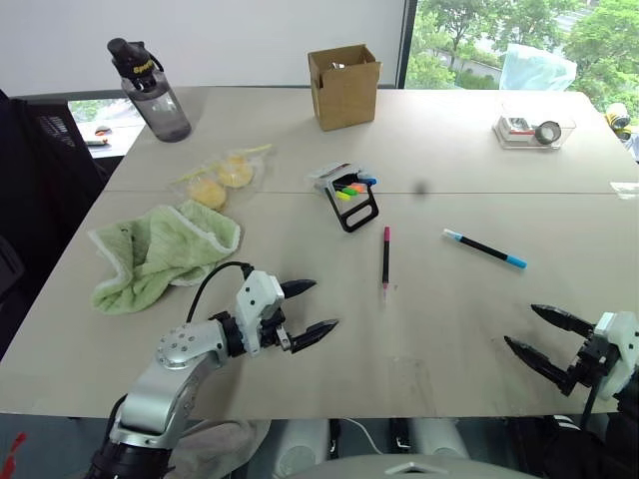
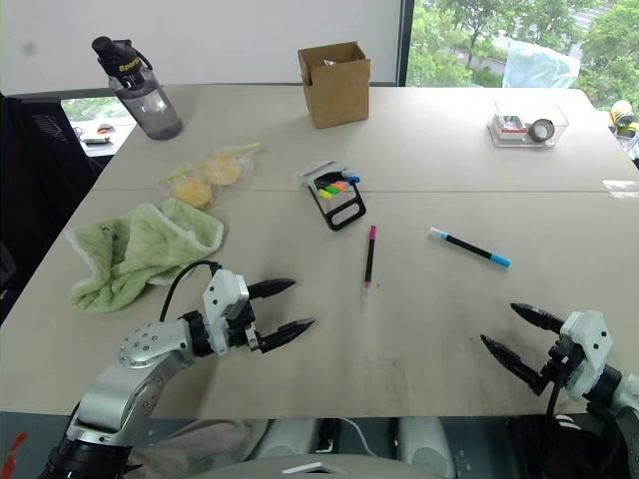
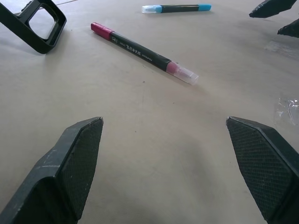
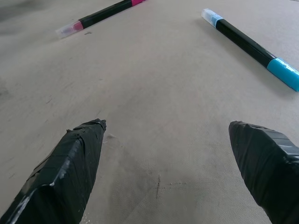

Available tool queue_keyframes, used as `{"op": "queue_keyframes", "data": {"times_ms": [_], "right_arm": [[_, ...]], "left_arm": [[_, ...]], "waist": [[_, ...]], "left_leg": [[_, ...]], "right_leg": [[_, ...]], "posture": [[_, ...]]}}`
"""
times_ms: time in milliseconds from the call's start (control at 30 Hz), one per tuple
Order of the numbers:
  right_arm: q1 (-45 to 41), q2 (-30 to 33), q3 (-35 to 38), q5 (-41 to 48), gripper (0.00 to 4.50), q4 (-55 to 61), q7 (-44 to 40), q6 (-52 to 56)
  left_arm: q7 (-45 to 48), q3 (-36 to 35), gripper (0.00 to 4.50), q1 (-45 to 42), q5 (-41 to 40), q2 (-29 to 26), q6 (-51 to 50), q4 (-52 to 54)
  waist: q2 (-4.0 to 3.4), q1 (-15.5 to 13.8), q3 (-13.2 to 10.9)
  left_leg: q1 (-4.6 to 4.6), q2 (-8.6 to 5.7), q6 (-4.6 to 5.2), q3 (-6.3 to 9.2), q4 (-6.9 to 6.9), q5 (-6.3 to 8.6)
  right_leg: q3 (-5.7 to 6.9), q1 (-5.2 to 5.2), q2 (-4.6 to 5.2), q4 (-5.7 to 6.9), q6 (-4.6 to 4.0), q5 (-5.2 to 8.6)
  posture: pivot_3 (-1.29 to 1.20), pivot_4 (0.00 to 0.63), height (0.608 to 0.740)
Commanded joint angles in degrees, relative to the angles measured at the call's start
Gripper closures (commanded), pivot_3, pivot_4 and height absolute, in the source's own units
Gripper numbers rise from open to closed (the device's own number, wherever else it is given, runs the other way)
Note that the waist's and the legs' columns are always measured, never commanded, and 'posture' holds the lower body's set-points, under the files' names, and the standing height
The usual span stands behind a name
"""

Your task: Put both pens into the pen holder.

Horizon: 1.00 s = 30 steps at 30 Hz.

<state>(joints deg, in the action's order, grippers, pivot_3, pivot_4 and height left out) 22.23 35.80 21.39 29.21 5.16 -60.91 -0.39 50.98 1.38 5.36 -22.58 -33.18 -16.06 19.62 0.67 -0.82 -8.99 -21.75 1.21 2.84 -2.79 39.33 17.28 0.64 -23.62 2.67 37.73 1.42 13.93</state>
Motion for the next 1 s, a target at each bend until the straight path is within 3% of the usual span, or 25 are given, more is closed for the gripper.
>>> {"op": "queue_keyframes", "data": {"times_ms": [33,667,833,1000], "right_arm": [[0.2,0.4,1.7,0.8,0.00,2.9,1.0,0.5],[-1.9,-0.4,1.1,0.9,0.00,5.6,4.3,2.8],[-6.7,-0.9,2.3,3.7,0.00,5.5,6.9,4.5],[-13.2,0.9,-0.6,-0.8,0.00,0.3,8.2,4.3]], "left_arm": [[0.4,-0.7,0.10,-0.7,-0.2,-0.6,0.8,-0.1],[1.3,-2.0,0.10,-1.6,-1.7,-1.7,-0.2,0.0],[4.2,-4.2,0.10,-6.3,-6.1,-2.7,-2.5,-1.6],[8.6,-5.7,0.10,-13.2,-11.8,-4.4,-6.3,-2.8]], "waist": [[0.00,0.0,0.0],[0.00,0.0,0.0],[0.01,0.0,0.0],[0.04,0.0,0.0]], "left_leg": [[0.00,0.00,0.00,0.00,0.00,0.00],[-0.01,0.00,0.00,0.01,0.00,0.00],[0.00,0.00,-0.01,0.00,0.02,-0.01],[-0.02,-0.02,0.00,0.01,0.02,-0.01]], "right_leg": [[0.00,0.00,0.00,0.00,0.00,0.00],[0.01,0.00,0.00,-0.01,0.00,0.00],[0.01,0.00,-0.02,0.03,0.01,-0.01],[0.03,-0.01,-0.09,0.03,0.17,-0.10]], "posture": [[0.00,0.150,0.736],[0.00,0.150,0.736],[0.00,0.150,0.736],[0.00,0.150,0.736]]}}
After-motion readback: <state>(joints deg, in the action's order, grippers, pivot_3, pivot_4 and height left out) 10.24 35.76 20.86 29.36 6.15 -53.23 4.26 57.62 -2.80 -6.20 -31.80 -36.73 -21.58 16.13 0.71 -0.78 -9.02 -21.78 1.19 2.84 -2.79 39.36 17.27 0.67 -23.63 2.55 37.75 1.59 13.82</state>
